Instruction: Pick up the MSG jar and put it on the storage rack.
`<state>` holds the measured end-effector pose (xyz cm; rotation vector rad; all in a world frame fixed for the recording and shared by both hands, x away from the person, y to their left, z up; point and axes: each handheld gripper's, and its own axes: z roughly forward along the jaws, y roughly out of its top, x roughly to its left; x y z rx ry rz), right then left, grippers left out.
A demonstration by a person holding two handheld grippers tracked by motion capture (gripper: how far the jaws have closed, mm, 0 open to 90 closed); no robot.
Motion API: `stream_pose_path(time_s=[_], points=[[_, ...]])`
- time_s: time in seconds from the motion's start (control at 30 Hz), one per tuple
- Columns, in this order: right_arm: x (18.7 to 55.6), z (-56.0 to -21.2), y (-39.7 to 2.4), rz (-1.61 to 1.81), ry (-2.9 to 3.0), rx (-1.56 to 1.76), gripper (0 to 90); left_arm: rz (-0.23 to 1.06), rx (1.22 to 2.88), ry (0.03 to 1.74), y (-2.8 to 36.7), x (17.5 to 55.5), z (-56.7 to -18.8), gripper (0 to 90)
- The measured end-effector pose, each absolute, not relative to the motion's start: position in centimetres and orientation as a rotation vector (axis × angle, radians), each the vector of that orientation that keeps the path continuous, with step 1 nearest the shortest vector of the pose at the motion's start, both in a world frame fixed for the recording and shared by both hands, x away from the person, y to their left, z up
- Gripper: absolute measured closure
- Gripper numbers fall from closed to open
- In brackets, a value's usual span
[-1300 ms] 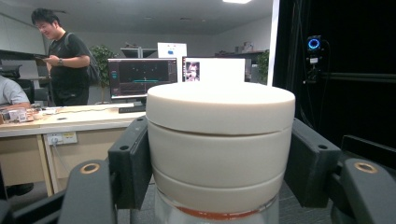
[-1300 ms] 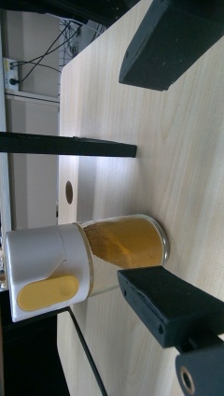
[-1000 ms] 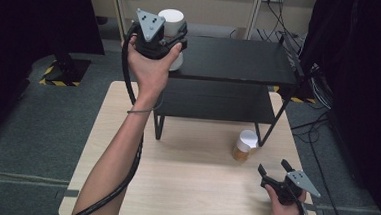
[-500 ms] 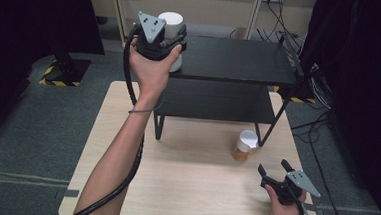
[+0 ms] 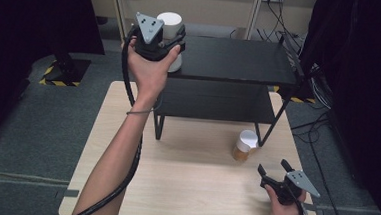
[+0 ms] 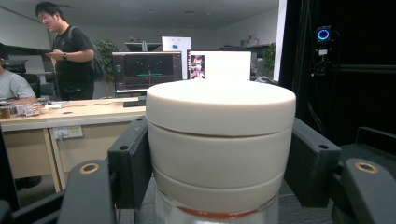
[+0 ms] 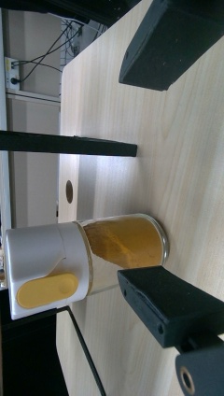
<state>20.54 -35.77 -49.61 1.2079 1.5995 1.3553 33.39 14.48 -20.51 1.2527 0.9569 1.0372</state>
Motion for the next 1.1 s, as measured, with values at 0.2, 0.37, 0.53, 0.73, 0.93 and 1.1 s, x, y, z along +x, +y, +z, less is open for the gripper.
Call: stream_pose_path(time_s=[0.2, 0.37, 0.53, 0.73, 0.93, 1.1], points=[[20.5, -49.6, -35.8, 1.357, 1.599, 1.207, 6.7, 1.068, 1.239, 0.938, 14.3, 33.5, -21.0, 29.0], [20.5, -49.6, -35.8, 1.356, 1.601, 1.207, 6.7, 1.105, 1.212, 0.914, 14.2, 33.3, -21.6, 16.0], [20.6, -49.6, -35.8, 1.354, 1.602, 1.207, 6.7, 1.116, 1.204, 0.91, 14.3, 32.9, -21.8, 12.4], [20.6, -49.6, -35.8, 1.354, 1.601, 1.209, 6.7, 1.131, 1.205, 0.904, 14.7, 32.1, -21.9, 11.3], [20.6, -49.5, -35.7, 1.351, 1.603, 1.208, 6.7, 1.132, 1.198, 0.886, 15.4, 31.2, -22.7, 11.3], [20.6, -49.5, -35.7, 1.351, 1.602, 1.211, 6.7, 1.13, 1.201, 0.862, 16.1, 30.3, -23.5, 11.2]])
